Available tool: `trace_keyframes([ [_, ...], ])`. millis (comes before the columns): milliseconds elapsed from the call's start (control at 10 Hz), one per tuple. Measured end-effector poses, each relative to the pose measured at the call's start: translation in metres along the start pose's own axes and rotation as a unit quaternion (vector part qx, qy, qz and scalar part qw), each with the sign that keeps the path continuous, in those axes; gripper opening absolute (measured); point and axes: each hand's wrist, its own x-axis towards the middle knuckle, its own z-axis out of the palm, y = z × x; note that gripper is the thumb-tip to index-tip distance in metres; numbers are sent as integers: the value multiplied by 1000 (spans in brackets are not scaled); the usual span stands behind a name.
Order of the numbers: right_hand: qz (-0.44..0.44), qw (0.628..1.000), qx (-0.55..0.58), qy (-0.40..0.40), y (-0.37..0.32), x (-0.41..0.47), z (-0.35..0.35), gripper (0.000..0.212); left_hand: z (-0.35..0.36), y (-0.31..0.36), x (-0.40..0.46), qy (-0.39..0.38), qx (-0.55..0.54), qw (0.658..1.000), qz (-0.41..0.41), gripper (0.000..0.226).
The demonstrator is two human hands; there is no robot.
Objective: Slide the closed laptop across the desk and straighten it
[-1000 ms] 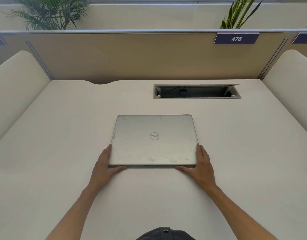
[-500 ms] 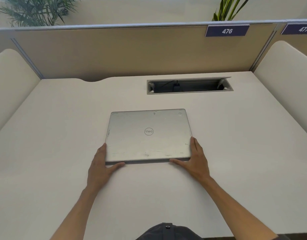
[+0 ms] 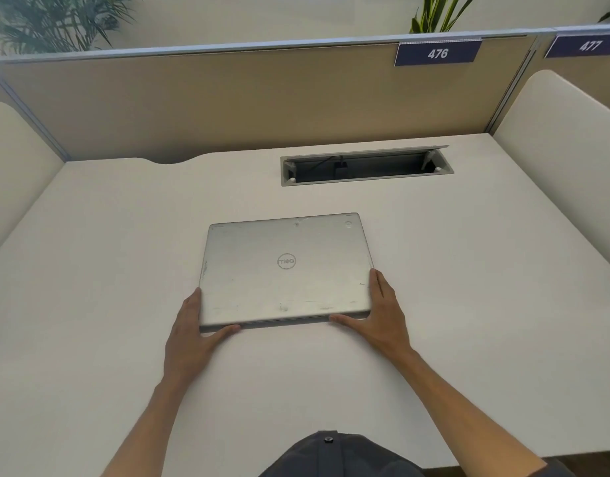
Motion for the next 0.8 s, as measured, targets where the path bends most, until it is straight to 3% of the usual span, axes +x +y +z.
trace_keyframes([
  [600,-2,1000,2,-5,0,1,1,135,-7,8,-2,-13,-6,1000,-21,118],
  [700,-10,1000,22,-4,-1,3,-2,129,-9,17,-1,-35,-58,997,-32,118],
  [800,-16,999,23,-16,-10,25,-19,118,-21,51,19,-20,-66,998,10,100],
])
